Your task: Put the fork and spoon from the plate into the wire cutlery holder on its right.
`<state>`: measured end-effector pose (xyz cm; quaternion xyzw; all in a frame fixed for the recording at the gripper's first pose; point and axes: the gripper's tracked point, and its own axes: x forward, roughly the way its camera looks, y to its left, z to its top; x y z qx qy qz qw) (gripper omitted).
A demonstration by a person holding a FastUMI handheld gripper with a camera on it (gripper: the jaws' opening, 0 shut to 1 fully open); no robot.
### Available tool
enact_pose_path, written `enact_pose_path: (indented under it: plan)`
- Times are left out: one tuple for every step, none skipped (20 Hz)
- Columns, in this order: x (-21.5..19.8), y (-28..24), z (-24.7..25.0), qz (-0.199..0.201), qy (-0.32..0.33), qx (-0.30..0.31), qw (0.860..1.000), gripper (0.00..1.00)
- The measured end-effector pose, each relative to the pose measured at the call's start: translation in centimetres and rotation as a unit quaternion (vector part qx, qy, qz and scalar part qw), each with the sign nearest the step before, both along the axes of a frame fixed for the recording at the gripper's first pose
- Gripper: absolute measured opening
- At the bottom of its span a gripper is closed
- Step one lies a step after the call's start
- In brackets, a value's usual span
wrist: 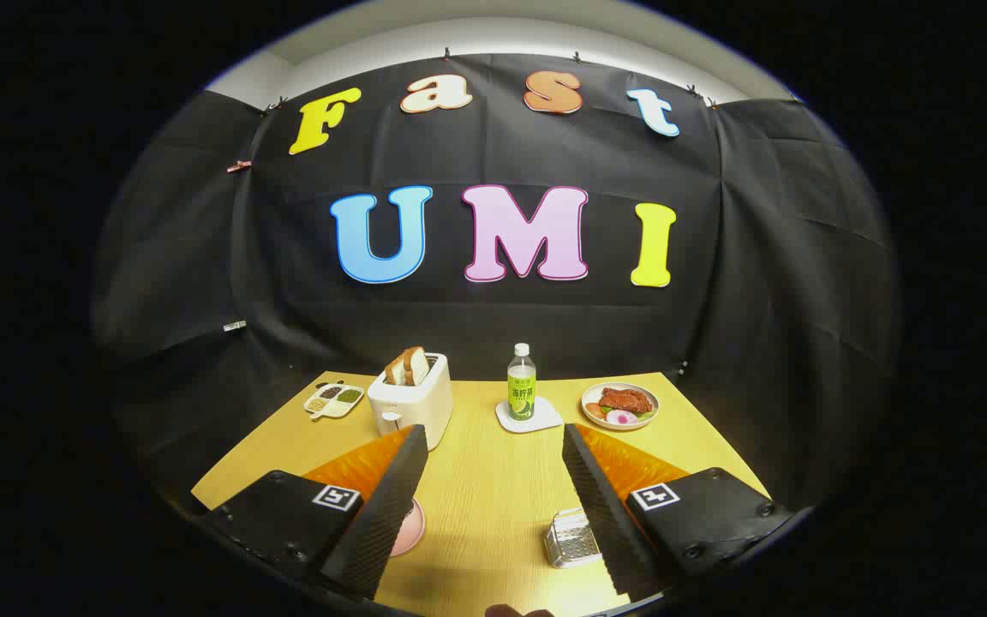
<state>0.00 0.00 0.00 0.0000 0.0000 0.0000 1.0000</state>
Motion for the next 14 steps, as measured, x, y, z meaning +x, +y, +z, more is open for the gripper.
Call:
enact_pose_path:
  plan:
    - [0.0,-0.1,-0.2,-0.002,0.001,0.002,1.000,0.98]
    - [0.0,-0.2,-0.2,-0.004,0.002,0.004,1.000,0.98]
    - [0.1,-0.4,-0.3,-0.006,0.003,0.002,1.000,0.98]
    - [0.4,-0.8,-0.2,-0.013,0.002,-0.003,1.000,0.98]
    - [0.6,-1.4,-0.2,-0.020,0.000,-0.006,1.000,0.98]
    - [1.0,-1.5,-0.2,-0.023,0.001,-0.008,1.000,0.98]
    - [1.2,-1.4,-0.5,-0.025,0.006,-0.010,1.000,0.98]
    - [1.3,-1.4,-0.4,-0.028,0.007,-0.012,0.999,0.98]
    - [1.3,-1.5,-0.1,-0.034,0.005,-0.014,0.999,0.98]
    - [1.3,-1.6,0.2,-0.039,0.002,-0.015,0.999,0.98]
    - [1.4,-1.5,0.4,-0.043,-0.001,-0.016,0.999,0.98]
    - [1.4,-1.3,0.4,-0.043,-0.001,-0.018,0.999,0.98]
    - [1.5,-1.2,0.5,-0.041,-0.003,-0.020,0.999,0.98]
    - [1.6,-1.1,0.6,-0.038,-0.005,-0.020,0.999,0.98]
